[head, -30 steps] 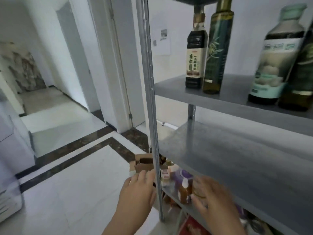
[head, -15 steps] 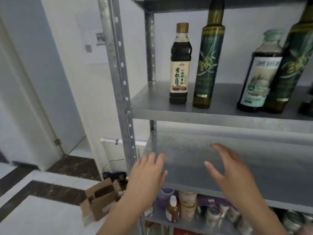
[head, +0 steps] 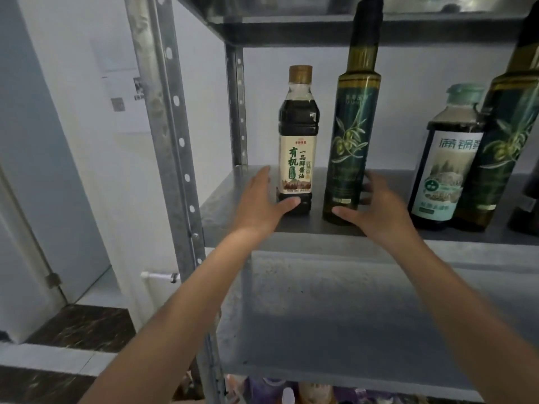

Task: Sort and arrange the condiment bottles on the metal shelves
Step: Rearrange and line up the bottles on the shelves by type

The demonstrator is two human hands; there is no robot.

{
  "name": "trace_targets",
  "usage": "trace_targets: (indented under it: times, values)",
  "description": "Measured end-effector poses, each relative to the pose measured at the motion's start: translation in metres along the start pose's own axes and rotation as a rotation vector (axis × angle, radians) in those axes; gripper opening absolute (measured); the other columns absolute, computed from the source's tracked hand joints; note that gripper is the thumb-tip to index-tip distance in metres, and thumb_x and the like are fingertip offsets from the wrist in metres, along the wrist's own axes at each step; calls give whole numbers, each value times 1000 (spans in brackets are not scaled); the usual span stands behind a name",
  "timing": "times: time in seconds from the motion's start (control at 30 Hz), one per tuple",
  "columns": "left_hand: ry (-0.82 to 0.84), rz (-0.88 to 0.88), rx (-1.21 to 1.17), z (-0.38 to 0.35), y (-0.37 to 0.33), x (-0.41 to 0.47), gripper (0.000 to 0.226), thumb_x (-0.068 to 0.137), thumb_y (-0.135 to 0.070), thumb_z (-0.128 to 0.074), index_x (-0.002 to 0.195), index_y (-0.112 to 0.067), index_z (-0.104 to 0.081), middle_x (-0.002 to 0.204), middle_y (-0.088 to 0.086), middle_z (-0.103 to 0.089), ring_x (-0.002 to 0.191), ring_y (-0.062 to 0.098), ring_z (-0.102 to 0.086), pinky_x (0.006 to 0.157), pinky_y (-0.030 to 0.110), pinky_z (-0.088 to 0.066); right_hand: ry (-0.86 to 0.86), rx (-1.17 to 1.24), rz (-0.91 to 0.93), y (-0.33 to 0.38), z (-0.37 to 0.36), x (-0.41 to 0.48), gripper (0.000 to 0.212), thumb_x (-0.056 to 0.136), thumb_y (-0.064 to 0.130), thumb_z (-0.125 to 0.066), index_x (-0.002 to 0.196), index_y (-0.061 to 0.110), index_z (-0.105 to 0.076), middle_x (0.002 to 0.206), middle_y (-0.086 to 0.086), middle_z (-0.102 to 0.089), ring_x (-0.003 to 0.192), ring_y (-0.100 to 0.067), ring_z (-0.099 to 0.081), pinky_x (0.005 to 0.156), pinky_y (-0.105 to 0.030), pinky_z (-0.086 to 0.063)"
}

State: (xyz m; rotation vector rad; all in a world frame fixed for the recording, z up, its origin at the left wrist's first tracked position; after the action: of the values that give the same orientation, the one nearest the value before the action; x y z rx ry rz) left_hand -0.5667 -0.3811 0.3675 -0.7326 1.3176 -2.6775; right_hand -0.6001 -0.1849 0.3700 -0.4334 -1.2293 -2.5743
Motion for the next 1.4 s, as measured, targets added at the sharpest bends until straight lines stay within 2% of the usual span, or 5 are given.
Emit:
trace_targets:
  times: [0.17,0.47,0.73,1.13,1.4]
  values:
    - [98,39,-188,-13,2,44,67,73,-19,-81,130,-13,-46,127,0,-58,104,10,-53,79,18,-43,142,103,-42,-3,-9,32,70,69,22,-82,130,14,-48,129,-4,-56,103,-13,-49,83,-26,-37]
    - [135,82,-298,-23,21,110,55,69,-2,-80,119,-5,-57,108,2,-65,89,8,-61,66,10,-49,185,153,-37,1,-48,106,62,65,12,-84,122,10,-58,122,-7,-63,95,-16,-56,81,-25,-42]
    - [35,124,-301,-28,57,177,58,70,-6,-81,123,-6,-57,117,6,-64,108,21,-59,93,33,-48,169,50,-27,-1,-93,184,69,62,23,-87,123,11,-57,124,-10,-62,110,-26,-59,89,-31,-46]
    - [23,145,-378,-27,92,227,42,81,-3,-71,121,-11,-61,114,1,-67,101,13,-61,92,26,-45,252,186,27,-4,-133,240,64,71,17,-81,126,10,-50,127,-8,-58,103,-18,-55,83,-27,-42]
    - [34,165,-390,-27,105,238,40,80,-5,-72,118,-14,-63,114,2,-69,111,20,-61,105,45,-42,349,332,21,-10,-141,235,68,82,15,-71,140,15,-36,141,-5,-46,109,-12,-46,90,-26,-36]
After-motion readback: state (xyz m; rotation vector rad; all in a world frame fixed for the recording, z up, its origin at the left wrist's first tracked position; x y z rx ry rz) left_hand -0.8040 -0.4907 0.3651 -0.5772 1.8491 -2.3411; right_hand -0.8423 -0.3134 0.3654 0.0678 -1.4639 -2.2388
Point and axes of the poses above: each hand's wrist, its own x-axis towards the middle knuckle, its own z-axis out of the back of the hand, y = z × x, the point moved 4 cm from there along x, towards the middle knuckle
